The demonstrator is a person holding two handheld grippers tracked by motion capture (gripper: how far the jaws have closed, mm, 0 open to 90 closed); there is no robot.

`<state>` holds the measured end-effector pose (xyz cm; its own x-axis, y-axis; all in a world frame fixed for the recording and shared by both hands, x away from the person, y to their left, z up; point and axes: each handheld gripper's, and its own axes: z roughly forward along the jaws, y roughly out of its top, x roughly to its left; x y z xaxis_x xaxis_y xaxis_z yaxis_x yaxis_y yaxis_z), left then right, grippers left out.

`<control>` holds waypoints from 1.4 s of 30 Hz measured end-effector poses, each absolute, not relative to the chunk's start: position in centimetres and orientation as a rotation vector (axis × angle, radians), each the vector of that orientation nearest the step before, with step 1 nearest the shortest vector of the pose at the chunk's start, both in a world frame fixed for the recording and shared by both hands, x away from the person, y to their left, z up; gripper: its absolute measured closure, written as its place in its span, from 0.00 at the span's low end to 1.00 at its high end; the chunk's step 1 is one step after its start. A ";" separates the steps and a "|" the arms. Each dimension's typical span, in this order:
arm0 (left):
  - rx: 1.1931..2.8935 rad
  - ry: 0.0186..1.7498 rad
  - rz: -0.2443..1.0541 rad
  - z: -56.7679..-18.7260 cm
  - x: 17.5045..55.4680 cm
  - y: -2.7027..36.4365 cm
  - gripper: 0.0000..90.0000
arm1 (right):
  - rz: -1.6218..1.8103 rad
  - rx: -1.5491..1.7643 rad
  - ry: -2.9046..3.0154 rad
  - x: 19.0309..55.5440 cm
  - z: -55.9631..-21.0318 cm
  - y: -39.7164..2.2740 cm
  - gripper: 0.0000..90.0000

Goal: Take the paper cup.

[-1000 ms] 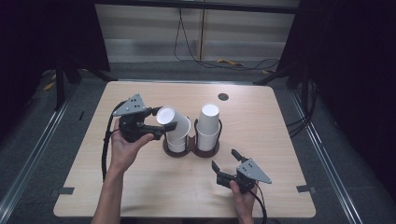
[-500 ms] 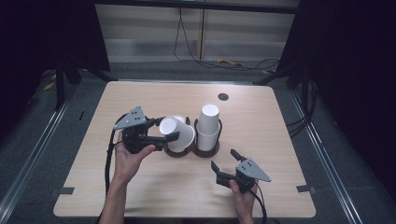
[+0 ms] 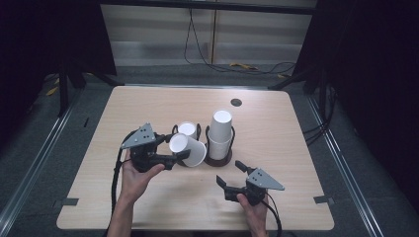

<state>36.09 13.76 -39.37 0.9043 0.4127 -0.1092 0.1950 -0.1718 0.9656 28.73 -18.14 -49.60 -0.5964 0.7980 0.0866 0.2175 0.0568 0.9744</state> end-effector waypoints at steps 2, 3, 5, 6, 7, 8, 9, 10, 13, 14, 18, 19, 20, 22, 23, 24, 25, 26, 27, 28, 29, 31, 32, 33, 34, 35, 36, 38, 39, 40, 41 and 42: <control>1.759 0.450 0.194 -39.7 36.0 13.7 0.37 | 1.590 0.985 1.885 28.7 -49.4 -17.6 0.14; 1.761 0.456 0.191 -40.0 35.9 13.7 0.37 | 1.590 0.985 1.885 28.7 -49.4 -17.6 0.14; 1.763 0.460 0.178 -40.6 36.0 13.6 0.37 | 1.609 0.959 1.915 28.6 -49.2 -17.0 0.14; 1.783 0.456 0.168 -41.1 36.0 13.5 0.37 | 1.613 0.949 1.923 28.6 -49.2 -16.8 0.14; 1.780 0.459 0.167 -41.5 35.9 13.5 0.37 | 1.615 0.941 1.932 28.6 -49.2 -16.6 0.14; 1.780 0.459 0.167 -41.5 35.9 13.5 0.37 | 1.615 0.941 1.932 28.6 -49.2 -16.6 0.14; 1.782 0.459 0.140 -41.8 36.0 13.4 0.37 | 1.612 0.918 1.952 28.6 -49.2 -16.4 0.14; 1.785 0.456 0.116 -42.2 36.0 13.4 0.37 | 1.599 0.877 1.995 28.6 -49.2 -15.8 0.14; 1.797 0.455 0.098 -42.9 36.0 13.1 0.37 | 1.606 0.853 2.010 28.6 -49.2 -15.5 0.14; 1.796 0.456 0.084 -43.3 35.9 13.0 0.37 | 1.612 0.840 2.025 28.5 -49.2 -15.3 0.14; 1.813 0.455 0.056 -44.1 35.7 12.6 0.37 | 1.639 0.822 2.056 28.5 -49.3 -15.0 0.15; 1.813 0.455 0.056 -44.1 35.7 12.6 0.37 | 1.650 0.820 2.056 28.6 -49.4 -14.9 0.15; 1.815 0.457 0.048 -44.3 35.7 12.5 0.37 | 1.651 0.820 2.050 28.6 -49.3 -14.9 0.15; 1.815 0.467 0.024 -44.9 35.7 12.3 0.37 | 1.649 0.815 2.050 28.6 -49.3 -14.9 0.15; 1.818 0.469 0.018 -45.0 35.7 12.3 0.37 | 1.648 0.814 2.051 28.6 -49.3 -14.9 0.15; 1.811 0.473 0.003 -45.1 35.7 12.2 0.37 | 1.648 0.809 2.051 28.7 -49.3 -14.8 0.15; 1.814 0.475 0.000 -45.2 35.7 12.2 0.37 | 1.647 0.801 2.054 28.8 -49.3 -14.8 0.15; 1.814 0.475 0.000 -45.2 35.7 12.2 0.37 | 1.646 0.800 2.060 28.8 -49.3 -14.7 0.15; 1.816 0.469 -0.012 -45.2 35.7 12.1 0.37 | 1.645 0.795 2.065 28.8 -49.3 -14.6 0.14; 1.812 0.464 -0.018 -45.3 35.7 12.0 0.37 | 1.646 0.782 2.068 28.9 -49.2 -14.5 0.14; 1.811 0.463 -0.022 -45.3 35.7 12.0 0.37 | 1.646 0.776 2.070 28.9 -49.2 -14.4 0.14; 1.814 0.465 -0.019 -45.2 35.6 11.8 0.37 | 1.649 0.766 2.073 29.0 -49.1 -14.2 0.14; 1.821 0.466 -0.027 -45.2 35.6 11.7 0.37 | 1.656 0.749 2.070 29.1 -49.1 -14.0 0.14; 1.821 0.466 -0.027 -45.2 35.6 11.7 0.37 | 1.656 0.749 2.070 29.1 -49.1 -14.0 0.14; 1.837 0.466 -0.020 -45.1 35.5 11.4 0.37 | 1.651 0.753 2.075 29.3 -49.1 -13.8 0.14; 1.848 0.472 -0.018 -45.0 35.5 11.3 0.37 | 1.653 0.752 2.072 29.5 -49.1 -13.8 0.14; 1.848 0.472 -0.018 -45.0 35.5 11.3 0.37 | 1.653 0.752 2.072 29.5 -49.1 -13.8 0.14; 1.831 0.467 -0.037 -44.7 35.5 10.9 0.38 | 1.660 0.756 2.071 29.8 -49.2 -13.7 0.14; 1.831 0.467 -0.037 -44.7 35.5 10.9 0.38 | 1.660 0.756 2.071 29.8 -49.2 -13.7 0.14; 1.835 0.461 -0.034 -44.5 35.4 10.7 0.38 | 1.673 0.742 2.072 30.0 -49.2 -13.7 0.14; 1.841 0.450 -0.033 -44.4 35.3 10.5 0.38 | 1.669 0.738 2.077 30.1 -49.3 -13.6 0.14; 1.844 0.442 -0.039 -44.3 35.2 10.3 0.38 | 1.663 0.743 2.074 30.2 -49.3 -13.6 0.14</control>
